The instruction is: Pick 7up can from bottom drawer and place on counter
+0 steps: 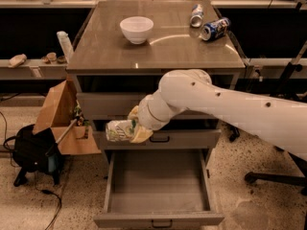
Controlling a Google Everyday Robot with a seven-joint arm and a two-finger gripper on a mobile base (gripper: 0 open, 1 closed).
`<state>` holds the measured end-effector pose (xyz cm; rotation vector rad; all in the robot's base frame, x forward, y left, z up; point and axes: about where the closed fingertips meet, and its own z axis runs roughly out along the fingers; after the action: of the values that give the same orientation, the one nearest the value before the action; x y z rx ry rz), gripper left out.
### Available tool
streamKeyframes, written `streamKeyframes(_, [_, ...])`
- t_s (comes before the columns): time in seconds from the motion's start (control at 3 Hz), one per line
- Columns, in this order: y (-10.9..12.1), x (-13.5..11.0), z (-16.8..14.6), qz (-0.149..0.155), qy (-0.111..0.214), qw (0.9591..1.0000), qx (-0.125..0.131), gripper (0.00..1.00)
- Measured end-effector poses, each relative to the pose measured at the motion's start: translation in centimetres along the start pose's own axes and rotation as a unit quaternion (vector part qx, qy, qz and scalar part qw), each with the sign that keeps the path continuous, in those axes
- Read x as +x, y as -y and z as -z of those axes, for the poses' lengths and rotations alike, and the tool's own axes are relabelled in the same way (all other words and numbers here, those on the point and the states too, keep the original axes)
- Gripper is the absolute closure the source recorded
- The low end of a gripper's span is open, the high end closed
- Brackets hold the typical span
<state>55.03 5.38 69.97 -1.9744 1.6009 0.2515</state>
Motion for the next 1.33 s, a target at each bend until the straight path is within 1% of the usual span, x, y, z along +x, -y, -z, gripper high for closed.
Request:
streamKeyframes(0.33, [1.4, -1.1, 2.2, -0.014, 0.072, 0.9969, 0.028, 1.0])
streamKeyframes(0.67, [3.3, -2.1, 5.2, -0.039, 0.171, 0.9818, 0.072, 1.0])
streamKeyframes(1.0, [5.1, -2.9, 8.9, -0.042, 0.217, 0.9687, 0.113, 1.0])
streamKeyframes(1.33, [7.5, -3.7, 12.3, -0.028, 0.217, 0.9651, 0.144, 1.0])
